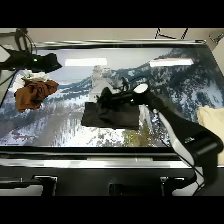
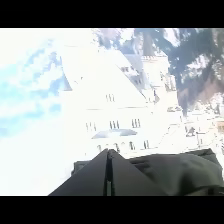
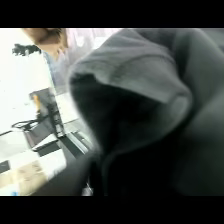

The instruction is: Fold the clothes and pants, and hang the long-sleeved shirts on hangers.

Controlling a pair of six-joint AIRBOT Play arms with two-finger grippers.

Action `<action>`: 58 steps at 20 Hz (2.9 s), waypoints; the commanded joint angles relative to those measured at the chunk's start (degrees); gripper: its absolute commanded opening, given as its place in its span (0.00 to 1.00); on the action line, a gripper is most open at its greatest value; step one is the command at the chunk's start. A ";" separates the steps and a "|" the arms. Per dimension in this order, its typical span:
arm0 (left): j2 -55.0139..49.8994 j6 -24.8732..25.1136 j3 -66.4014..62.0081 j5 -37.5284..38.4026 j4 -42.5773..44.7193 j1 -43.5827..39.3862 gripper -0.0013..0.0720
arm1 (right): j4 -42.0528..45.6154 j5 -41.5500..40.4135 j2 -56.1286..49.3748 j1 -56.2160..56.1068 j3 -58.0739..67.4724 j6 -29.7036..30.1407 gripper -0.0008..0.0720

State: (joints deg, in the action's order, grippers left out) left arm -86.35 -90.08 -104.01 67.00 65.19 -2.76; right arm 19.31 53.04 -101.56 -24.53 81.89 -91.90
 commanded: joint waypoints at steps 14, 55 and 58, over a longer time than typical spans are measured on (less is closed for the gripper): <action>3.65 3.32 0.02 4.42 1.95 0.87 0.05 | 40.76 27.26 7.26 30.86 -6.91 -6.71 0.90; 2.03 2.25 33.99 3.41 9.88 -0.52 0.05 | 22.36 23.89 16.44 87.32 17.57 -4.79 0.07; 2.05 2.27 33.99 3.23 9.88 -0.52 0.05 | 23.74 30.40 16.70 90.23 17.55 -5.27 0.07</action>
State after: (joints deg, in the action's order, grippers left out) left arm -84.33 -87.96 -70.17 70.48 75.05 -3.29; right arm 41.95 78.70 -85.25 62.83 99.39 -96.14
